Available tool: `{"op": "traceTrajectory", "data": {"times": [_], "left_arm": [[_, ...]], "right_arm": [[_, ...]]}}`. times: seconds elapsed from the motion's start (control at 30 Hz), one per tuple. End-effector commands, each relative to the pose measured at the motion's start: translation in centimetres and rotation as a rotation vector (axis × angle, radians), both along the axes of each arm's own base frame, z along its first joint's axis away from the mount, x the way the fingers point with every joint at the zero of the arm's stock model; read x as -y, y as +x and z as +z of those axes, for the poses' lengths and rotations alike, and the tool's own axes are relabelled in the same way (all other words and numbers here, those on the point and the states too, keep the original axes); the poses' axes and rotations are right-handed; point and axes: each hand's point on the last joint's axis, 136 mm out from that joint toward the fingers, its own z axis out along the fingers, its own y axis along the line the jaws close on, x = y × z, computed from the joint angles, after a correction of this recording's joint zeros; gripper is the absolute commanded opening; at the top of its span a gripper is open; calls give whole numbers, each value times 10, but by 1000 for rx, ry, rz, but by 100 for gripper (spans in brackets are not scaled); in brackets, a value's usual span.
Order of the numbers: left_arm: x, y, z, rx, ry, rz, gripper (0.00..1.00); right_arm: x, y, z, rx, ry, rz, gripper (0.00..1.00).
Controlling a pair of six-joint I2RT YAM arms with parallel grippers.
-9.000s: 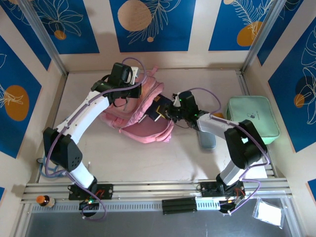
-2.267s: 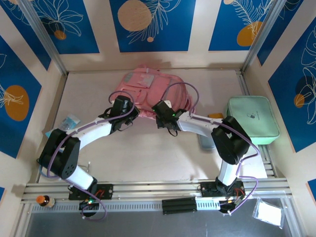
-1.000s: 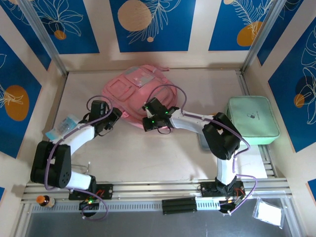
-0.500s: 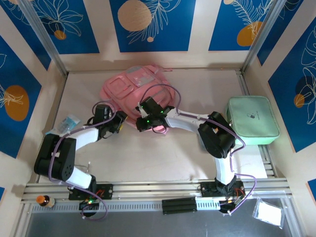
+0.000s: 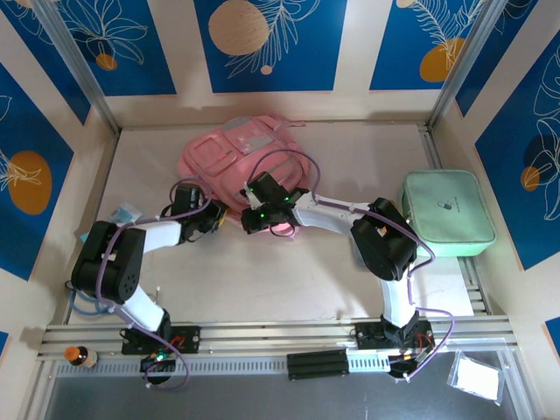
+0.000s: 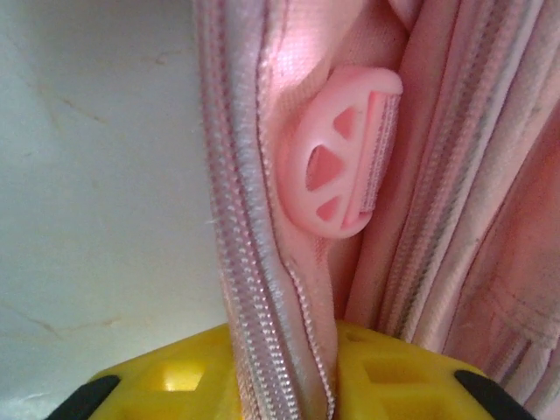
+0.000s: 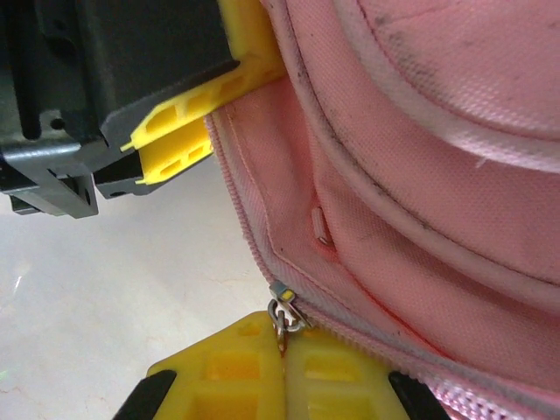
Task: Pack the student bag
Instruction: Zip the student bag at the top-center of the table.
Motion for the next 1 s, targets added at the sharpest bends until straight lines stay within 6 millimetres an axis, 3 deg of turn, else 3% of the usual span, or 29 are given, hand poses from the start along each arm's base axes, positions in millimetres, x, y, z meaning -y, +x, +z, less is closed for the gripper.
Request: {"op": "traceTrajectory", "data": {"times": [0.0,0.13,0.27,0.63,0.83,0.97], "left_arm": [[5,11,8,42,27,-29,20],[1,13,8,35,79,-49,9],[-4,14,6,32,106,-49,2],[-7,12,4,24,130,-58,0],[-9,10,3,18,141,-62,0],[-8,10,3,17,142,-72,0]], "right_arm": [[8,-8,3,45,-21,33,0],[34,-6,-5,88,-91,5,0],[73,0,-13,112,-190,-57,2],[155,38,0,152,-318,-270,5],[176,58,6,122,-316,-377,5],[176,59,7,90,-292,-384,3]]}}
